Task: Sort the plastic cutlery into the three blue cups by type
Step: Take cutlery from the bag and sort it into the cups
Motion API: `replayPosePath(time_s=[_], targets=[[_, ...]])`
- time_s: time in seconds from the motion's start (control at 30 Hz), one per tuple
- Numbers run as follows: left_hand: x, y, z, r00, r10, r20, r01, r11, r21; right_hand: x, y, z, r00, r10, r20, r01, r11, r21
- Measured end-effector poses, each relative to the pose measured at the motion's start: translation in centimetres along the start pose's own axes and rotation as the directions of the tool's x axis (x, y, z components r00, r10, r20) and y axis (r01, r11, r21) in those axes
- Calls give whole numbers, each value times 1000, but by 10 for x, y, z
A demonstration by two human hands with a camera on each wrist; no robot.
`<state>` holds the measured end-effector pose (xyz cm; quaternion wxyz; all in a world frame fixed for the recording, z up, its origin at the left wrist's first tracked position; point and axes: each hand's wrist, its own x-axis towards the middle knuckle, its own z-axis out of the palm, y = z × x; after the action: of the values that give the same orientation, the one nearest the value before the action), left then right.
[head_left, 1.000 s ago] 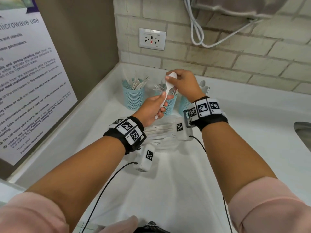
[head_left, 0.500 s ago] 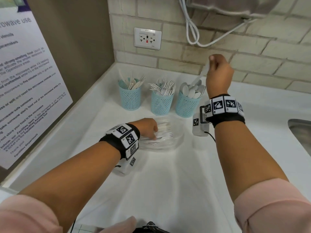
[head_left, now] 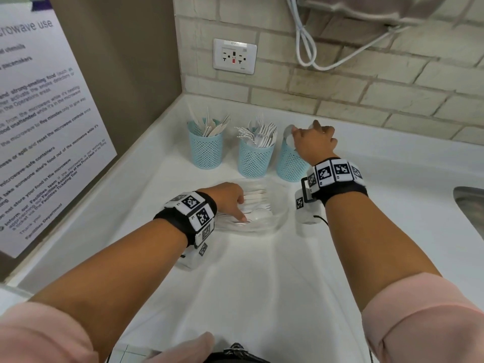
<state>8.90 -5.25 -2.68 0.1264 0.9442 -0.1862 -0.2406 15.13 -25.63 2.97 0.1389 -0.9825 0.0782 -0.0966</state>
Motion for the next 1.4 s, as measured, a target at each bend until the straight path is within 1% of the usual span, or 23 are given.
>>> replayPosePath(time_s=[0.03,0.07,0.1,0.13,0.17,0.2,0.23,0.27,0.3,0.33,0.37,0.4,0.47,0.57,0.7,0.77,0.87,1.0,1.13,1.23,1.4], targets=[[0,0,1,1000,-3,-7,3,1000,0,-1,-2,-1,1000,-8,-17,8,1000,-4],[1,-1,2,1000,-7,-14,7,1000,-5,-3,-5,-3,997,-24,-72,24,1000,-8],[1,-1,4,1000,-13,-18,12,1000,-15,-4,-7,-3,986,-49,-160,49,999,-4],[2,-2,5,1000,-18,-23,17,1000,-24,-8,-11,-6,965,-82,-248,93,995,32],[3,-2,6,999,-25,-28,24,999,-26,-11,-14,-10,946,-119,-302,159,981,111],[3,-3,6,999,-34,-33,33,999,-20,-15,-18,-14,941,-167,-293,229,954,195],[4,-3,7,998,-48,-32,48,999,-8,-19,-21,-18,951,-230,-206,278,928,249],[5,-4,7,997,-65,-30,65,998,9,-25,-24,-22,955,-296,-18,291,924,247],[6,-5,8,996,-82,-25,83,996,27,-31,-29,-22,919,-340,202,306,935,179],[6,-6,8,995,-95,-21,96,994,47,-36,-33,-19,857,-335,392,329,941,83],[6,-7,9,995,-103,-17,104,992,67,-39,-35,-14,809,-293,509,342,940,-3],[7,-7,9,994,-105,-16,106,991,85,-43,-37,-8,781,-249,572,336,941,-50],[6,-6,10,995,-93,-28,96,988,119,-48,-36,4,758,-226,612,341,937,-76],[6,-3,12,995,-53,-83,66,984,164,-57,-33,17,752,-205,627,320,945,-74],[5,-1,13,993,-25,-111,45,984,174,-64,-25,28,798,-172,578,208,978,4],[5,0,14,994,-15,-112,37,981,190,-65,-22,31,805,-167,570,195,981,12],[3,2,18,993,27,-116,6,961,275,-67,-21,32,805,-153,573,192,981,-7],[0,6,18,980,128,-153,-63,926,373,-69,-19,30,795,-136,592,182,983,-19],[-2,9,13,959,214,-186,-115,892,436,-70,-19,29,783,-113,611,125,992,23],[-3,10,13,955,232,-185,-124,879,460,-68,-18,26,783,-110,612,97,994,55],[-2,10,16,957,224,-182,-127,894,430,-67,-16,21,779,-83,622,79,996,35]])
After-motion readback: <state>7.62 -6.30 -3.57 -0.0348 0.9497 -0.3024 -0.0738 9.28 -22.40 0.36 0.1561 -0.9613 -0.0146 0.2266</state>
